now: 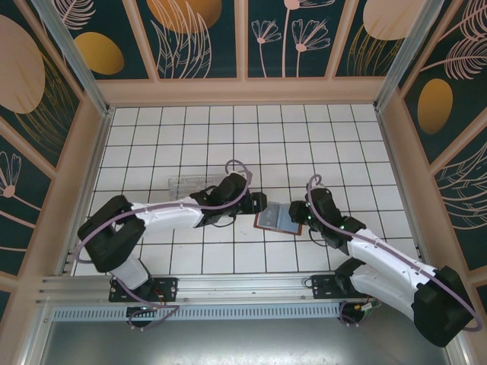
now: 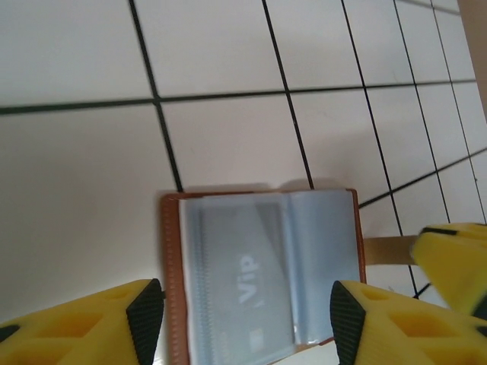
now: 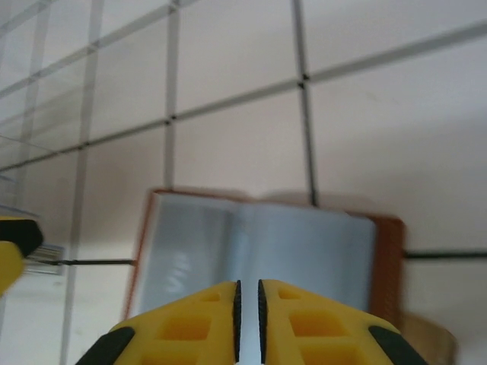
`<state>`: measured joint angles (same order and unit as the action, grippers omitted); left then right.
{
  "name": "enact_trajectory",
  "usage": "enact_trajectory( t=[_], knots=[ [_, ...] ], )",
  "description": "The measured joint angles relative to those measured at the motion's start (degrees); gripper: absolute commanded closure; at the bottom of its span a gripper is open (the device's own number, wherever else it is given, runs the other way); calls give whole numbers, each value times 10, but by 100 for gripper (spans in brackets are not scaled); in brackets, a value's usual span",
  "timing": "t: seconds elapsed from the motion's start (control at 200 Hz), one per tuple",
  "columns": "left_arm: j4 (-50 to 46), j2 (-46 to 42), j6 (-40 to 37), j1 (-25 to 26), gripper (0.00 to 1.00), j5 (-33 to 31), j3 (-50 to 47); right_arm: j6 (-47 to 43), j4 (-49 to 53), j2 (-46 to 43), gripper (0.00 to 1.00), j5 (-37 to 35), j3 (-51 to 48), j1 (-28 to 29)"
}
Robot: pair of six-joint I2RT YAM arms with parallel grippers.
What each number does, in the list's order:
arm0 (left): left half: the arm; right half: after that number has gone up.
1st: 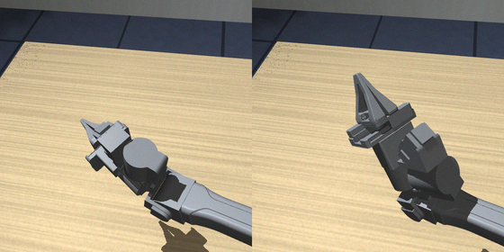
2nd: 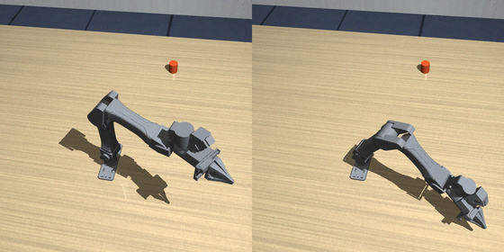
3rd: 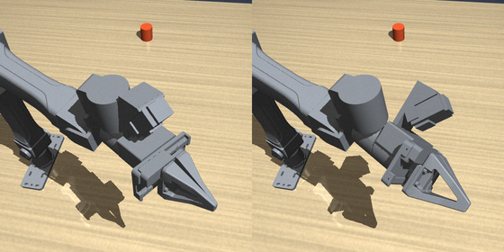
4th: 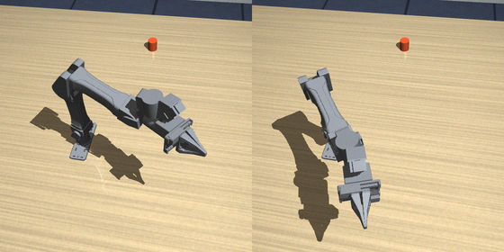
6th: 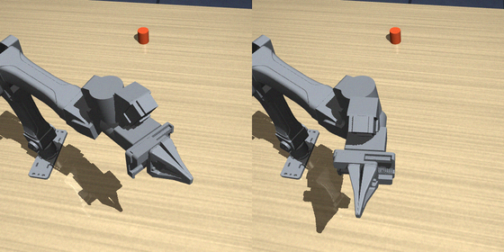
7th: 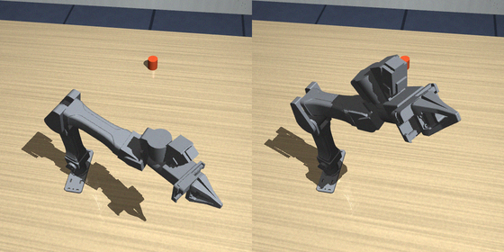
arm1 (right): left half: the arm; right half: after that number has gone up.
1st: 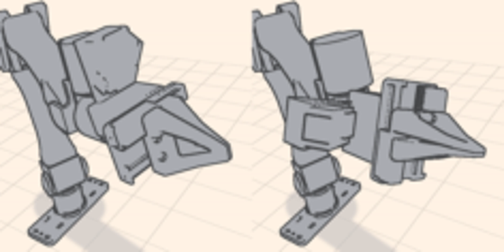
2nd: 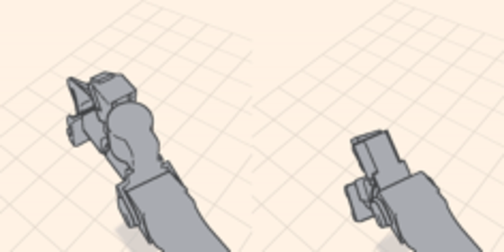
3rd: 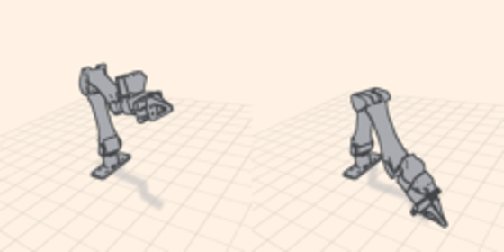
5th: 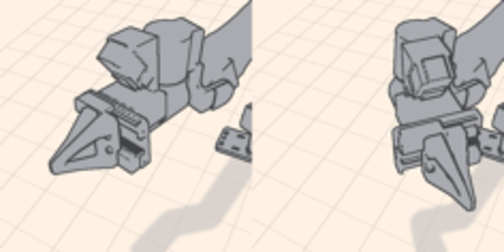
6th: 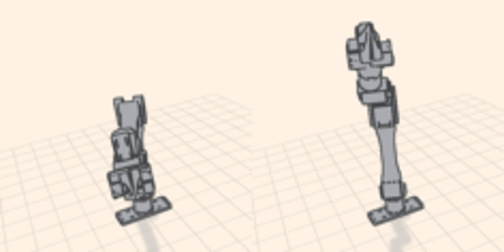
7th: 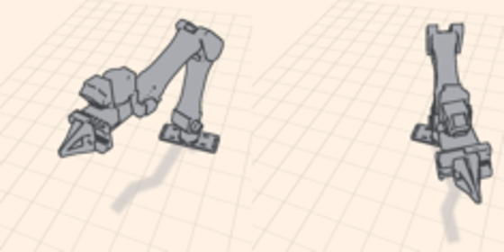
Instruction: Take the credit cards out of the card holder
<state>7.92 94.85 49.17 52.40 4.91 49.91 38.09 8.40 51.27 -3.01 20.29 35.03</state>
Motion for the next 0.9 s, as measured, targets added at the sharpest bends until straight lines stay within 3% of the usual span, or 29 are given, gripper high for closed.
enact_trajectory(
  t=[0.2, 0.405, 0.901],
  knots=[
    [14, 66, 16, 0, 36, 66, 13, 45, 20, 4, 87, 11, -33, -25],
    [14, 80, 22, 0, 36, 97, 16, 56, 16, 27, 87, 25, -37, -31],
    [19, 84, 22, 9, 36, 114, 24, 57, 0, 63, 86, 31, -37, -31]
  ],
)
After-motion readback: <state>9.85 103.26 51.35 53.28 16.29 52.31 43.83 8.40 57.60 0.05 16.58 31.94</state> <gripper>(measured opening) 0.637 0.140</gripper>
